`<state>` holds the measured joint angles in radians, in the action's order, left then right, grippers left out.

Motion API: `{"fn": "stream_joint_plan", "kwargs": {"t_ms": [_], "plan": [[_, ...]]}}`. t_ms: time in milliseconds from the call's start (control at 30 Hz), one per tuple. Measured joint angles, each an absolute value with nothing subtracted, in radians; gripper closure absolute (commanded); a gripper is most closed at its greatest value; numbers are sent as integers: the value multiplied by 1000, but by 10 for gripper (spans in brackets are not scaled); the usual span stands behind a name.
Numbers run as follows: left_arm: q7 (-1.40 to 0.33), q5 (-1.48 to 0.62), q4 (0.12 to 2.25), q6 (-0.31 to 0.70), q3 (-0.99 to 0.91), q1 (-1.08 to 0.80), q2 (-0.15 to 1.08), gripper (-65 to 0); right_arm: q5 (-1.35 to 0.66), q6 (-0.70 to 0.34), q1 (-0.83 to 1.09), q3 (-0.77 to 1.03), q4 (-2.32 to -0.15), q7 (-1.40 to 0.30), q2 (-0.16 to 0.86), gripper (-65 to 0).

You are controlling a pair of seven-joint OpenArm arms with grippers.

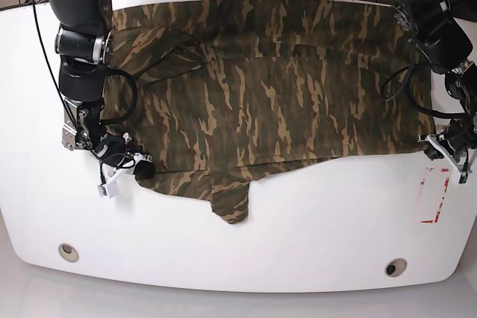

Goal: Layout the t-shirt on the table in an organized manner, then fold the t-shirt properly
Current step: 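Lift the hem with both grippers and fold it toward the collar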

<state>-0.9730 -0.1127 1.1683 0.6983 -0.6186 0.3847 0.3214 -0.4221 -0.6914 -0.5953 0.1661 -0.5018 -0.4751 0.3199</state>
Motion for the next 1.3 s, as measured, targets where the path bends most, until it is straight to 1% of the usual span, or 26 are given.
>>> {"fn": "stream_joint_plan", "kwargs": {"t_ms": [733,833,1000,1300], "plan": [[-972,-115,1169,698,-621,441,324,-21,-422,-691,-584,166,-511,-475,321,-48],[-976,-112,1169,698,-621,440,324,-21,-422,-691,-562,166,-560,-485,321,-48],[-978,-113,1169,698,-621,440,324,-19,-420,-688,-529,166,-669,-570,321,-46],[-979,-112,1169,698,-622,430,323,-18,-426,-693,-479,166,-899,-668,318,-46]]}}
